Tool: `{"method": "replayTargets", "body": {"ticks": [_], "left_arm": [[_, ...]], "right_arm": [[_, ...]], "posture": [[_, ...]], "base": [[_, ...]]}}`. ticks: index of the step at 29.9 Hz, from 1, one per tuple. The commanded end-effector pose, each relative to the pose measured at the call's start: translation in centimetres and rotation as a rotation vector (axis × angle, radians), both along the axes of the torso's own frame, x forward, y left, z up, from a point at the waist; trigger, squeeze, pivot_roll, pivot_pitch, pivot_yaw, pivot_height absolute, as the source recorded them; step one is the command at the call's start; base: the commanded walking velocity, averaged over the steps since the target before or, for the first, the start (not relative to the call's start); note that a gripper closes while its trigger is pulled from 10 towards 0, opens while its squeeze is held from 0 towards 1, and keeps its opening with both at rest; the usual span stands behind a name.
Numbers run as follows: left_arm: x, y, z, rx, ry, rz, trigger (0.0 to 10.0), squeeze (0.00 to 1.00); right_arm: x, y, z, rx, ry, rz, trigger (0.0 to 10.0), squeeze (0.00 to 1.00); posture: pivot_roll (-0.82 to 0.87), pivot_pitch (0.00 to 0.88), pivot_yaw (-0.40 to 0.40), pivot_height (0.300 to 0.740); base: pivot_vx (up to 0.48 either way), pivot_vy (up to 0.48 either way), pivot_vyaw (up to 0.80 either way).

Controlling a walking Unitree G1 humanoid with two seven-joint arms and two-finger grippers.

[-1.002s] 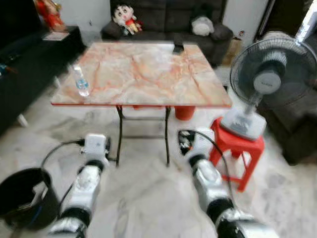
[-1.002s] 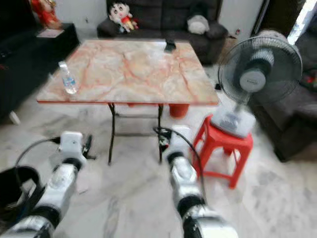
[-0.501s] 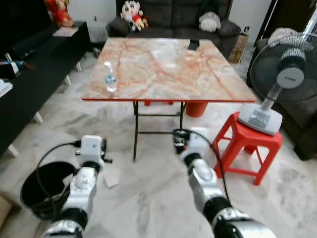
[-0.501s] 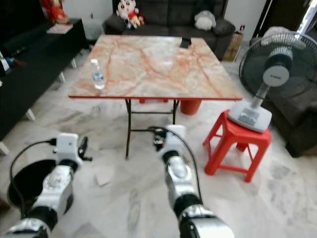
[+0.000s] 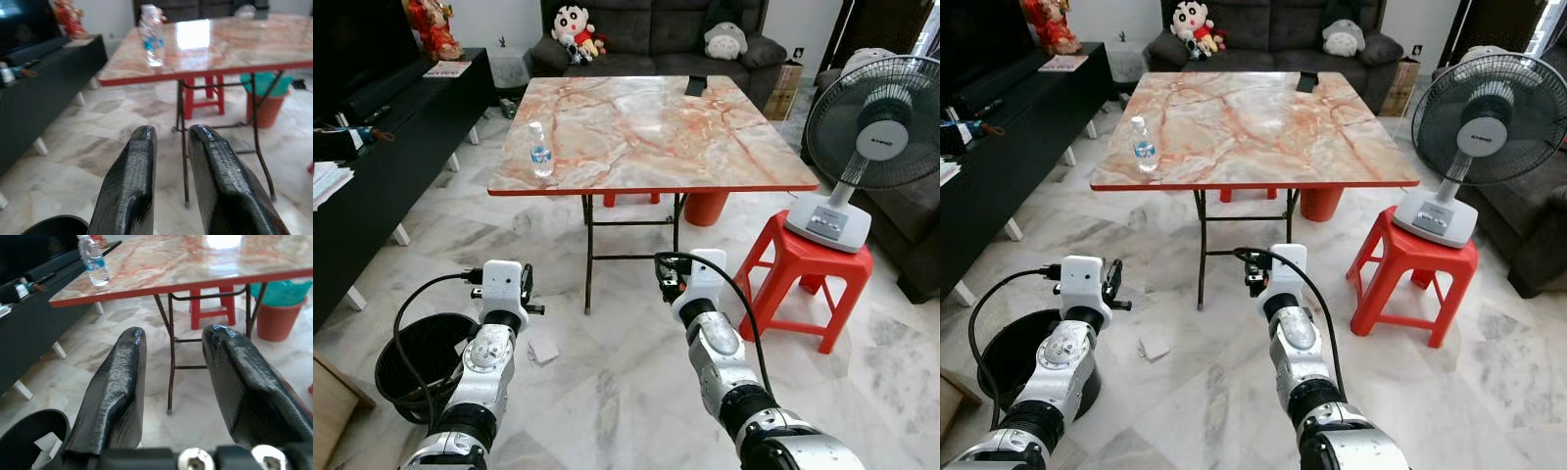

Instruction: Picking trash to rubbish bin

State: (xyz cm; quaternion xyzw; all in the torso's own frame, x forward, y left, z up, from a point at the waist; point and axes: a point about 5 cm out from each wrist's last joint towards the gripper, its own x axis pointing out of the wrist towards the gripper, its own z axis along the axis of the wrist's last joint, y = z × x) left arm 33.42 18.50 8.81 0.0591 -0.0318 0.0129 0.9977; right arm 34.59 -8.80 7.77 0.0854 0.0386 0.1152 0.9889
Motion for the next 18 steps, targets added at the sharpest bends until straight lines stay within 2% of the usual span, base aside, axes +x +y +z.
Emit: {"method": "replayTargets", "body": {"ticks": [1,18], "left_arm": [[0.29,0.17,0.48,0.009,-0.007,0.006,10.0,0.00],[0.28,0.24,0.54,0.014,-0.010,0.004,10.0,0.00]], "right_arm": [[0.29,0.54,0.67,-0.005,-0.023,0.015,10.0,0.00],[0.37,0.67,0.78,-0.013,-0.022,0.014,10.0,0.00]], "posture": [[0.02,0.000,-0.018,0.740],[0.03,0.000,-0.018,0.740]], "base": [[0.439,0.000,0.00],[0.442,0.000,0.00]]}}
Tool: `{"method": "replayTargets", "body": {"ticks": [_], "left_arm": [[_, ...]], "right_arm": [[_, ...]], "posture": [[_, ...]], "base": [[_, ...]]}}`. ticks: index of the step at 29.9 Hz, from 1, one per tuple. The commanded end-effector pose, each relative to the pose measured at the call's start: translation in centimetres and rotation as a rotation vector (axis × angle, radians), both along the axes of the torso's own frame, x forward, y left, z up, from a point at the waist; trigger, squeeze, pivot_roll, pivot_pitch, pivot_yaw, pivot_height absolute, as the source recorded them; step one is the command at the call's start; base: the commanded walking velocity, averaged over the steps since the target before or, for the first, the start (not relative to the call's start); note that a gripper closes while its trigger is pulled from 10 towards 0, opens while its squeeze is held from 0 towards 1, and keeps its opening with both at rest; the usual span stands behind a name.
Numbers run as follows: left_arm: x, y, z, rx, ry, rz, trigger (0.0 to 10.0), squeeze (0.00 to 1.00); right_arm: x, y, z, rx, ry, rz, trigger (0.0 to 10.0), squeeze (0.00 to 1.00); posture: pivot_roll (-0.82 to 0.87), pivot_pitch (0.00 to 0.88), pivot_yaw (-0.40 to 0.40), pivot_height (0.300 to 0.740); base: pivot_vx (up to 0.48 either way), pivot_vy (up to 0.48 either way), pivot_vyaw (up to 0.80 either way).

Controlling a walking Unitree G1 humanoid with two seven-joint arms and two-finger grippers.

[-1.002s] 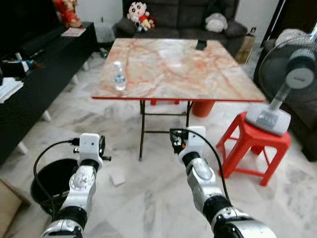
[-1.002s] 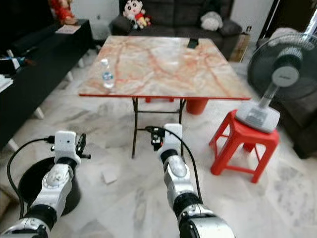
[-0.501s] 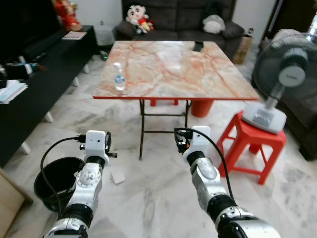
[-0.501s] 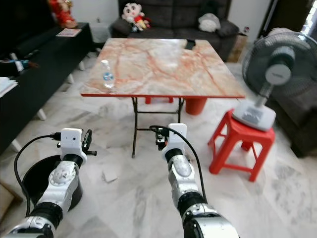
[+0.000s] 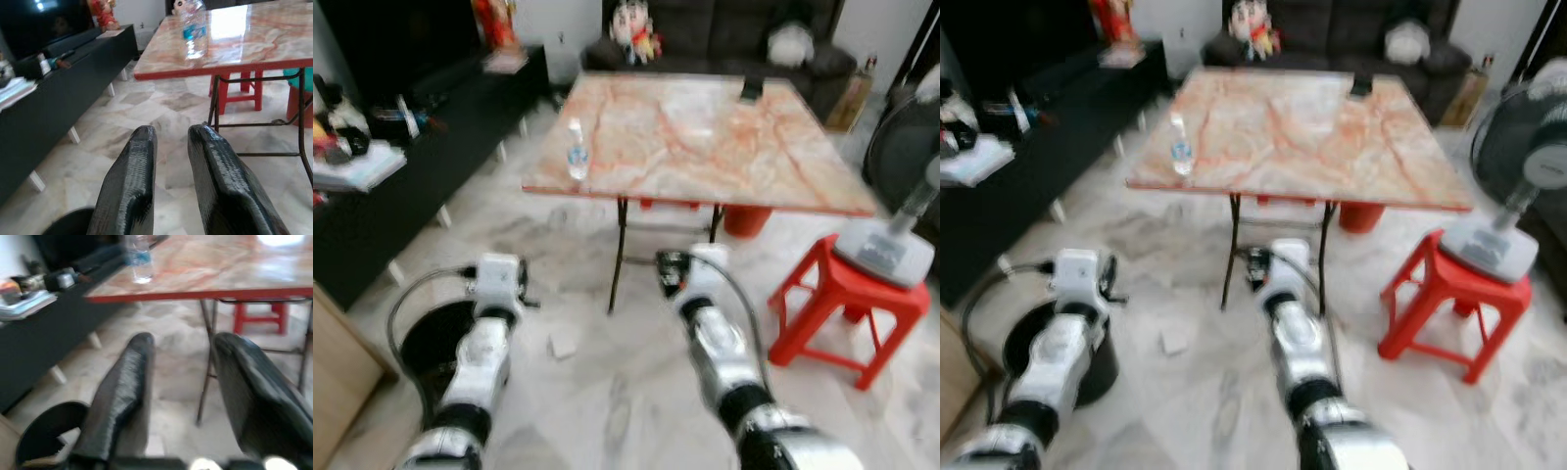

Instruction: Picking trash to rubbish bin

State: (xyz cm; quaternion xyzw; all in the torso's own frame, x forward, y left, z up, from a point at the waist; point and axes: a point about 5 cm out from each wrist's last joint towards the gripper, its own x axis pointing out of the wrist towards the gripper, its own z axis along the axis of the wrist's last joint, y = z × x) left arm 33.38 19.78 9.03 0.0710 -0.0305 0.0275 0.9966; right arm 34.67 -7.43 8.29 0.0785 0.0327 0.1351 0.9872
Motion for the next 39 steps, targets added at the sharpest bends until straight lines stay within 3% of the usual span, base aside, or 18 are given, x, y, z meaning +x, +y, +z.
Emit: {"method": "replayTargets", "body": {"ticks": [1,38,39], "left_arm": [[0.3,-1.0,0.3,-0.009,-0.011,-0.027,10.0,0.00],[0.7,-1.0,1.4,-0.002,-0.055,-0.031,10.0,0.00],[0.7,-1.0,1.5,0.001,-0.061,-0.031,10.0,0.83]], "right_arm": [[0.3,-0.7,0.3,-0.003,-0.009,-0.023,10.0,0.00],[0.1,0.5,0.6,-0.019,-0.044,0.047,10.0,0.00],[0.1,0.4,0.6,-0.013,-0.043,0.043,10.0,0.00]], "posture": [[0.03,0.000,-0.017,0.740],[0.04,0.000,-0.017,0.740],[0.04,0.000,-0.017,0.740]], "base": [[0.442,0.000,0.00],[0.443,0.000,0.41],[0.442,0.000,0.00]]}}
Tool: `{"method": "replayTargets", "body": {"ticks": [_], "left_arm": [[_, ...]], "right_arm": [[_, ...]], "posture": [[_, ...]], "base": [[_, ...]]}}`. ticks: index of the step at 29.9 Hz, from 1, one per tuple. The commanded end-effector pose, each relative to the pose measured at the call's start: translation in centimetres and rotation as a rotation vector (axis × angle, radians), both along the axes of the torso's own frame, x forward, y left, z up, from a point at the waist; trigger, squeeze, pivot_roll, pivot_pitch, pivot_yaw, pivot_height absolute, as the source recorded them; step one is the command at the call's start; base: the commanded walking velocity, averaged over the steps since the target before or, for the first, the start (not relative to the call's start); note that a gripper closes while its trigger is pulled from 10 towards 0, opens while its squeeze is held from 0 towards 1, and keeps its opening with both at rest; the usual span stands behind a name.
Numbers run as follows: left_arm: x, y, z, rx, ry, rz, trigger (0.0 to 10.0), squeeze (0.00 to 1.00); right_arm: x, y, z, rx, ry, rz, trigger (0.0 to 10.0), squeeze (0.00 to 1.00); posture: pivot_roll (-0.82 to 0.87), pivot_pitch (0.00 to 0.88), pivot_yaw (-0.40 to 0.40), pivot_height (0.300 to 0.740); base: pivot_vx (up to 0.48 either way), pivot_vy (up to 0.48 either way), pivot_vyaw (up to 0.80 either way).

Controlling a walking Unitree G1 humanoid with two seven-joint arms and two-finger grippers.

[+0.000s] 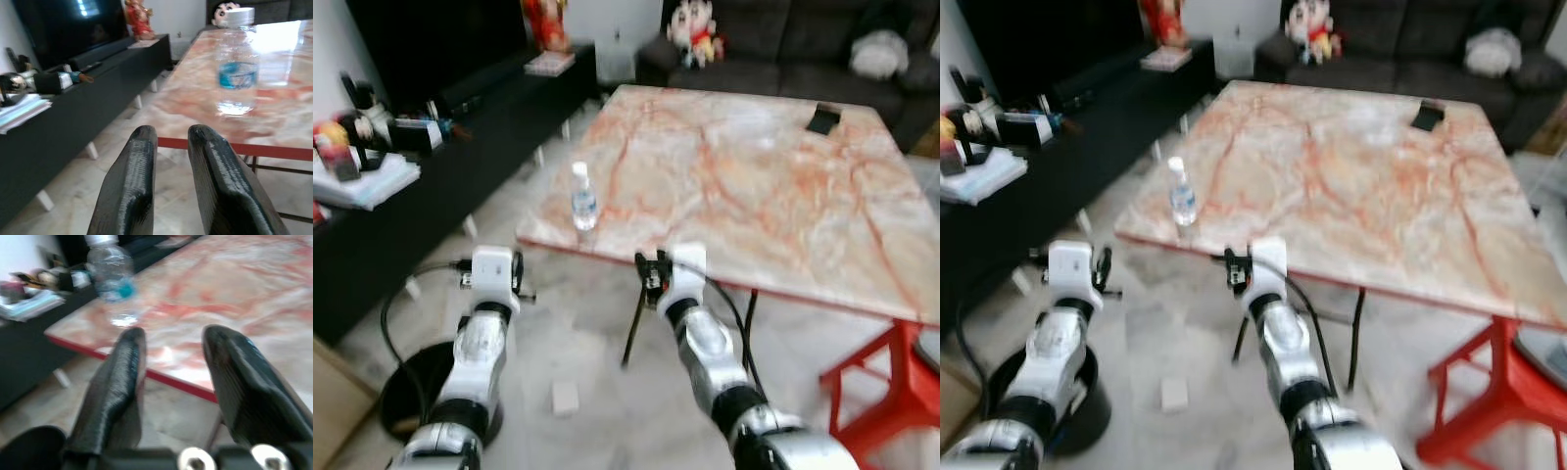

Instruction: Picking trash to rubbish bin

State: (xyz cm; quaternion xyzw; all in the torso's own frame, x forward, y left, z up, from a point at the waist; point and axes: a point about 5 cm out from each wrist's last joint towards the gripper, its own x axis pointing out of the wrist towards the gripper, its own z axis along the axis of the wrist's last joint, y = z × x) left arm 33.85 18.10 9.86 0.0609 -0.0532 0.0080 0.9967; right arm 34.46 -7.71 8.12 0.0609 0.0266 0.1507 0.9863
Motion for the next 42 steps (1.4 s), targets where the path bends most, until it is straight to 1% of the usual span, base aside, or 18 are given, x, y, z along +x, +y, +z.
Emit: {"method": "replayTargets", "body": {"ticks": [1,2,3,12,16,17,21,32,33,42], "left_arm": [[0.3,0.6,0.9,0.025,-0.029,0.015,10.0,0.83],[0.3,0.6,0.9,0.025,-0.029,0.015,10.0,0.83],[0.3,0.6,0.9,0.026,-0.031,0.018,10.0,1.00],[0.3,0.7,1.0,0.019,-0.034,0.032,10.0,1.00],[0.3,0.3,1.1,0.015,-0.047,0.008,10.0,1.00],[0.3,0.1,1.2,0.021,-0.051,-0.006,10.0,0.00],[0.2,-0.4,1.3,0.038,-0.061,-0.032,10.0,0.00],[0.2,-0.7,1.3,0.031,-0.059,-0.045,10.0,0.00],[0.2,-0.8,1.3,0.030,-0.060,-0.050,10.0,1.00],[0.2,-1.1,1.5,0.030,-0.072,-0.071,10.0,1.00]], "right_arm": [[0.3,0.6,0.8,0.030,-0.020,0.004,10.0,0.00],[0.3,0.6,0.8,0.030,-0.020,0.004,10.0,0.00],[0.3,0.5,0.7,0.032,-0.018,0.002,10.0,0.00],[0.2,0.4,0.5,0.032,-0.008,-0.001,10.0,0.00],[0.2,0.3,0.5,0.033,-0.008,-0.003,10.0,0.00],[0.3,0.4,0.5,0.034,-0.008,-0.003,10.0,0.00],[0.2,0.4,0.5,0.036,-0.006,-0.004,10.0,0.00],[0.3,0.4,0.5,0.036,-0.005,-0.005,10.0,0.00],[0.3,0.4,0.5,0.036,-0.005,-0.005,10.0,0.00],[0.3,0.5,0.5,0.039,-0.003,-0.003,10.0,0.00]], "posture": [[0.04,0.000,-0.017,0.740],[0.04,0.000,-0.017,0.740],[0.04,0.000,-0.017,0.740],[0.04,0.000,-0.020,0.740],[0.04,0.000,-0.021,0.740],[0.04,0.000,-0.021,0.740],[0.04,0.000,-0.021,0.740],[0.04,0.000,-0.023,0.740],[0.04,0.000,-0.023,0.740],[0.04,0.000,-0.021,0.740]], "base": [[0.442,0.000,0.00],[0.442,0.000,0.00],[0.428,0.000,0.00],[0.383,0.000,0.00],[0.338,0.000,0.00],[0.000,0.000,0.00],[0.000,0.000,0.00],[0.000,0.000,0.00],[0.000,0.000,0.00],[0.000,0.000,0.00]]}}
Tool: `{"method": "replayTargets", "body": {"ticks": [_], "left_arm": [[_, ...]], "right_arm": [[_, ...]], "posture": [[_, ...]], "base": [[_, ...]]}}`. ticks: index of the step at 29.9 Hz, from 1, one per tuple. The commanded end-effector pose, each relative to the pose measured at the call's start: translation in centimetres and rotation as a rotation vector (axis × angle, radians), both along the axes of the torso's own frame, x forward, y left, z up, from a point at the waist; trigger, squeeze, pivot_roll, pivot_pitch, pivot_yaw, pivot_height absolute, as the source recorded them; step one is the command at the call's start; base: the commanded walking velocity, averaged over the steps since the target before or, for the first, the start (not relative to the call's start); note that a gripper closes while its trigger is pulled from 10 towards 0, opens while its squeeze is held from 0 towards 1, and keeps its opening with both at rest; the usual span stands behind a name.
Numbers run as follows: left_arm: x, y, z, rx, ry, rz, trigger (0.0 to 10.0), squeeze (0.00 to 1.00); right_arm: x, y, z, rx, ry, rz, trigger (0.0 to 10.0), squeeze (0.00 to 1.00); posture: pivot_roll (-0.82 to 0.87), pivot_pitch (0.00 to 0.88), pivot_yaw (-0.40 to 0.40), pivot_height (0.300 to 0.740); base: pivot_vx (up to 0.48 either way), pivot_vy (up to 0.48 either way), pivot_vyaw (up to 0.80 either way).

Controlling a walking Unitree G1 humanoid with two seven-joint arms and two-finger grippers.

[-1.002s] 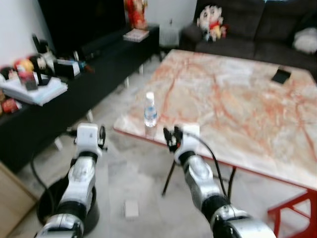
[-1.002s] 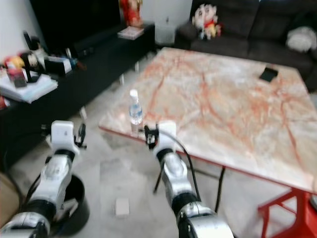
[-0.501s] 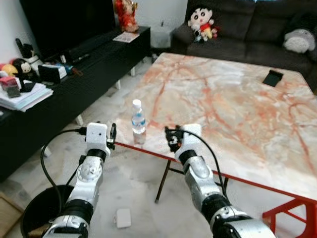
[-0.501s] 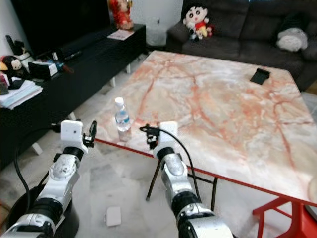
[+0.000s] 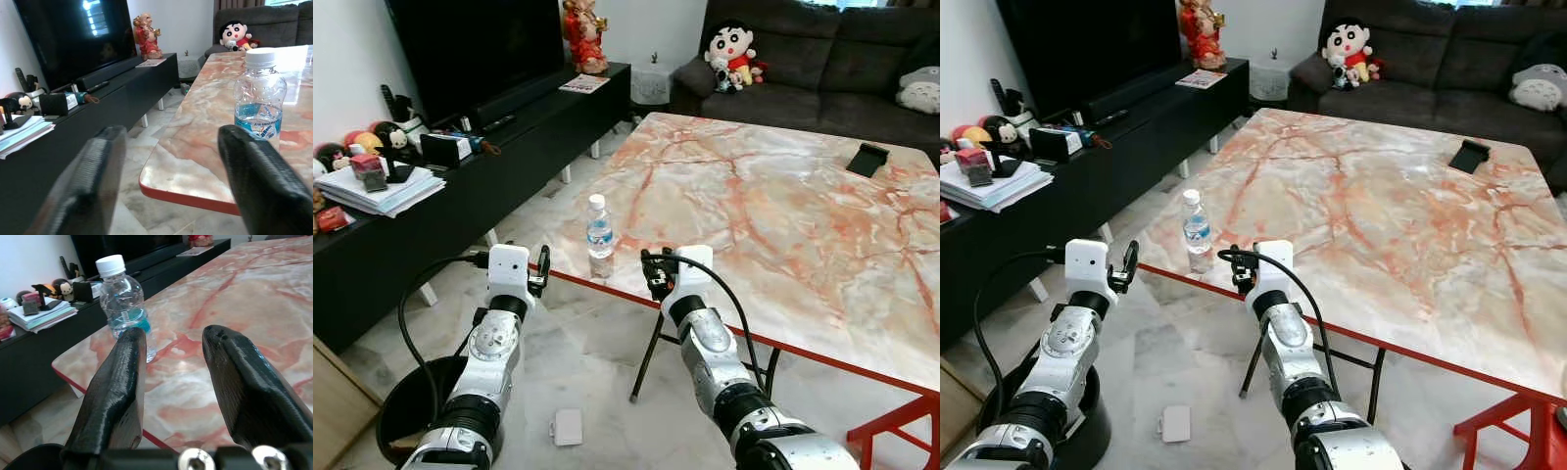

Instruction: Picking trash to rubbish bin

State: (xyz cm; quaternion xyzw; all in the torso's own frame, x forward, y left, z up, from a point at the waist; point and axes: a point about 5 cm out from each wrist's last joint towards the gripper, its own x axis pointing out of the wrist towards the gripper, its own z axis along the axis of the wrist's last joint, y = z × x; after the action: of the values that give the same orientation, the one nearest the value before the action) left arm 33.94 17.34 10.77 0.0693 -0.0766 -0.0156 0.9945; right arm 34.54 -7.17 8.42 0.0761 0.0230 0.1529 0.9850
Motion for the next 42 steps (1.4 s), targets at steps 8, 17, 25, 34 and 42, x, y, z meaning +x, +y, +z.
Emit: {"method": "replayTargets", "body": {"ticks": [8,17,25,34,42], "left_arm": [[0.2,-0.4,0.7,0.004,-0.032,-0.029,10.0,1.00],[0.4,-0.8,1.0,0.026,-0.033,-0.050,10.0,0.00],[0.4,-0.6,1.1,0.025,-0.042,-0.039,10.0,0.00],[0.5,-0.9,1.3,0.019,-0.050,-0.048,10.0,0.00],[0.5,-0.8,1.8,0.026,-0.079,-0.040,10.0,0.00]], "right_arm": [[0.2,0.0,0.2,0.004,-0.001,-0.006,10.0,0.00],[0.3,0.2,0.4,0.006,-0.007,-0.005,10.0,0.00],[0.5,0.1,0.5,0.031,0.009,-0.025,10.0,0.00],[0.3,0.2,0.6,0.010,-0.017,-0.017,10.0,0.00],[0.3,0.2,0.6,0.004,-0.014,-0.018,10.0,0.00]], "posture": [[0.04,0.000,-0.016,0.740],[0.04,0.000,-0.014,0.740],[0.04,0.000,-0.016,0.740],[0.04,0.000,-0.016,0.740],[0.04,0.000,-0.019,0.740]], "base": [[0.000,0.000,0.00],[0.083,0.000,0.00],[0.357,0.000,-0.15],[0.480,0.000,-0.18],[0.465,0.000,0.00]]}}
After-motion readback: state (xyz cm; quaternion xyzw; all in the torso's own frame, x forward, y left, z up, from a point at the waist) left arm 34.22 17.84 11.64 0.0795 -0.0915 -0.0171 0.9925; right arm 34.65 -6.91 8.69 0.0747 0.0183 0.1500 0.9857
